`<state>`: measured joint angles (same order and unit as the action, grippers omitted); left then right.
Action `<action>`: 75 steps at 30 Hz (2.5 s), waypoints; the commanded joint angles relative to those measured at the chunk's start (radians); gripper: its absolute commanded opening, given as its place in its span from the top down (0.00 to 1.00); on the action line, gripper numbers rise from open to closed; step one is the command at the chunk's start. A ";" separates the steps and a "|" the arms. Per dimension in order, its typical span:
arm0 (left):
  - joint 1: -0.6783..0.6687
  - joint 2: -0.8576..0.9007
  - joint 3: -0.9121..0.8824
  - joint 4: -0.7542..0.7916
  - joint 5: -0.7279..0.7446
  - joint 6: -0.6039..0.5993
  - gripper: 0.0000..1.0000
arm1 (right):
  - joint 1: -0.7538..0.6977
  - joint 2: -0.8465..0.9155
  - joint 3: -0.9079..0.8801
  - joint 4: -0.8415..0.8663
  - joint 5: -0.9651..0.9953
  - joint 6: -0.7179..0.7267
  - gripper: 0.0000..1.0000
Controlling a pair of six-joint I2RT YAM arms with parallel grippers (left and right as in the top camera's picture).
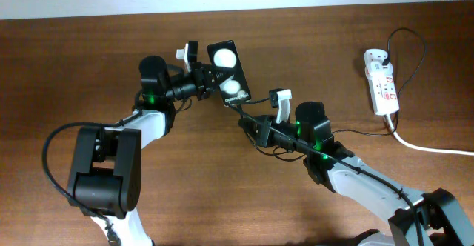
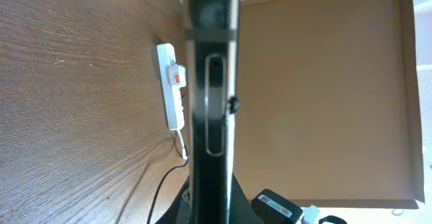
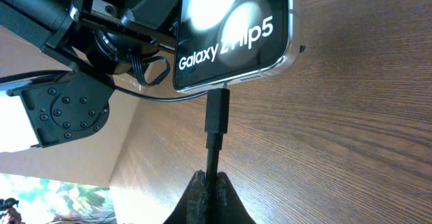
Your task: Plug charger to phone and switch on socket
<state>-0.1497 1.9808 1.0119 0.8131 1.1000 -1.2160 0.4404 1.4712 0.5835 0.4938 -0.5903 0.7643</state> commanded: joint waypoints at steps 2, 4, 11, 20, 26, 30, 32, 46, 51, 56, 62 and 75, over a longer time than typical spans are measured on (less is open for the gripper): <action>-0.043 0.000 0.014 0.008 0.072 0.044 1.00 | 0.003 0.002 0.055 0.019 0.066 0.013 0.96; -0.046 0.000 0.014 0.009 0.072 0.054 1.00 | 0.003 0.002 0.062 0.019 0.072 0.013 0.96; -0.047 0.000 0.014 -0.006 0.074 0.066 1.00 | 0.003 0.002 0.062 0.019 0.075 0.012 0.96; -0.002 0.000 0.014 -0.138 0.047 0.251 1.00 | 0.003 -0.288 0.062 -0.543 0.107 -0.305 0.01; -0.006 0.000 0.014 -0.592 -0.307 0.564 1.00 | 0.004 -0.425 0.062 -0.862 0.480 -0.347 0.01; -0.006 0.000 0.014 -0.703 -0.503 0.608 1.00 | 0.004 -0.337 0.062 -0.853 0.479 -0.348 0.01; -0.006 0.000 0.014 -0.725 -0.552 0.608 1.00 | 0.004 -0.330 0.062 -0.853 0.480 -0.349 0.01; 0.039 -0.001 0.014 -1.099 -0.679 0.608 0.01 | 0.004 -0.330 0.062 -0.891 0.467 -0.348 0.01; 0.131 -0.001 0.014 -1.265 -0.664 0.632 0.01 | 0.003 -0.376 0.062 -0.946 0.459 -0.344 0.01; 0.148 -0.090 0.014 -1.225 -0.381 0.837 0.01 | -0.008 -0.526 0.088 -0.963 0.475 -0.396 0.01; 0.004 -0.492 0.014 -1.226 -0.390 1.115 0.01 | -0.476 -0.411 0.475 -1.236 0.376 -0.510 0.04; -0.171 -0.547 0.014 -1.271 -0.480 1.139 0.01 | -0.862 0.264 0.626 -0.819 0.471 -0.409 0.96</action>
<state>-0.3187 1.4414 1.0237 -0.4583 0.6235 -0.0967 -0.4175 1.6581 1.1885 -0.3519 -0.1272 0.3458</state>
